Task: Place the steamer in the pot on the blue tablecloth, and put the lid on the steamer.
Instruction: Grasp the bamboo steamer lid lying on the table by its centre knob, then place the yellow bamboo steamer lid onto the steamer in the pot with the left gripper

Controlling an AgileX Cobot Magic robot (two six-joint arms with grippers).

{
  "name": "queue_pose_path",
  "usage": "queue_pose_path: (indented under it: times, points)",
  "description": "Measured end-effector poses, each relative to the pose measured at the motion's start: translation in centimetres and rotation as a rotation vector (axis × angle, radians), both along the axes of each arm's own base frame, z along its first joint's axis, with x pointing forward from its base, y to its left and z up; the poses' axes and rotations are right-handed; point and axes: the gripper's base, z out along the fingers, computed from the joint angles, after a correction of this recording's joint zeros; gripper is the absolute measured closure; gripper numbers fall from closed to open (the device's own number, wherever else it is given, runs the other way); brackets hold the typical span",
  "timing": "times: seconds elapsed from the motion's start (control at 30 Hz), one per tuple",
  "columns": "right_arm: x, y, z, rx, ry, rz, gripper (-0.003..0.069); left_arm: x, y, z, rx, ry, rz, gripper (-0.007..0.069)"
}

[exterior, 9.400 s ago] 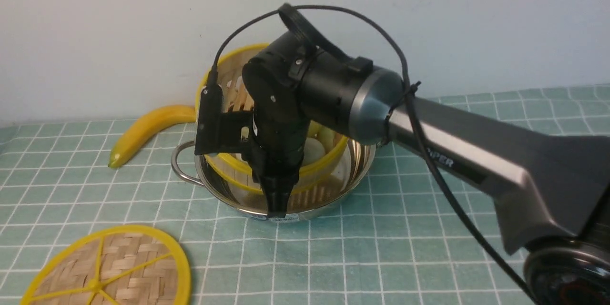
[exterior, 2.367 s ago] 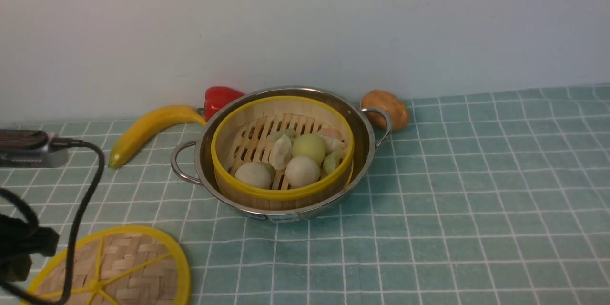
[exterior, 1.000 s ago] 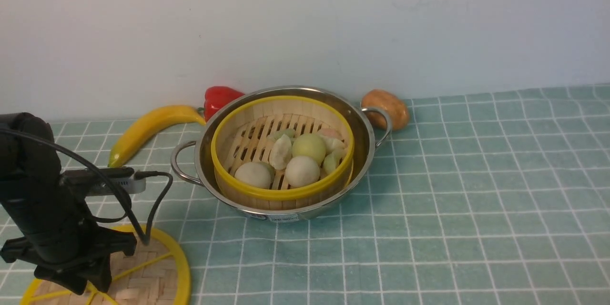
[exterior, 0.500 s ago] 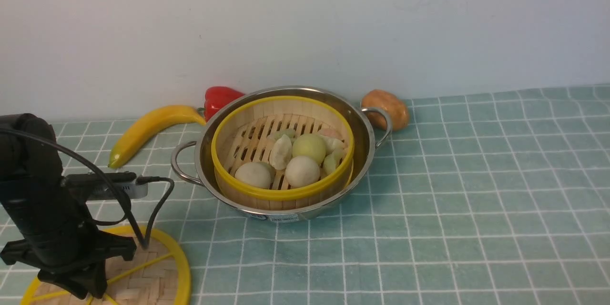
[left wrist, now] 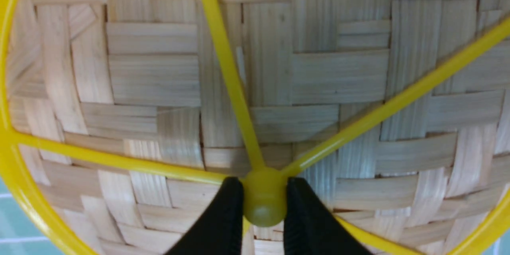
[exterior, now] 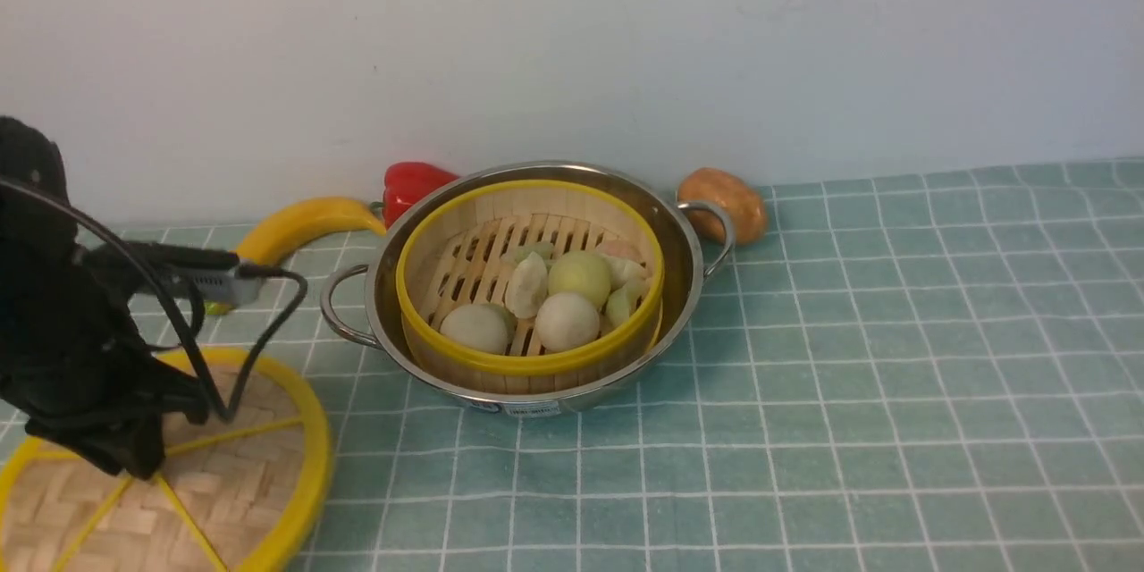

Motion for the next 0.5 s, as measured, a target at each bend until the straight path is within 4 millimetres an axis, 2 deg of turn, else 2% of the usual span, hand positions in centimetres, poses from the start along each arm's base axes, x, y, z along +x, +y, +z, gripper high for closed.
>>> queue_pose_path:
  times: [0.07,0.17,0.27,0.33,0.47,0.5]
  points:
    - [0.0,0.0,0.0,0.0,0.0,0.0,0.0419,0.8,0.4,2.6,0.039,-0.071,-0.008,0.0504]
    - [0.0,0.0,0.0,0.0,0.0,0.0,0.0419,1.9,0.5,5.5,0.054,-0.175,-0.02,0.0504]
    - [0.0,0.0,0.0,0.0,0.0,0.0,0.0419,2.9,-0.4,8.2,0.027,-0.271,-0.104,0.0504]
    - [0.0,0.0,0.0,0.0,0.0,0.0,0.0419,3.8,-2.3,10.1,-0.036,-0.344,-0.194,0.0504]
    - [0.0,0.0,0.0,0.0,0.0,0.0,0.0419,5.0,-7.0,11.5,-0.1,-0.405,-0.403,0.0504]
    - [0.0,0.0,0.0,0.0,0.0,0.0,0.0419,5.3,-8.7,11.6,-0.109,-0.41,-0.472,0.0504]
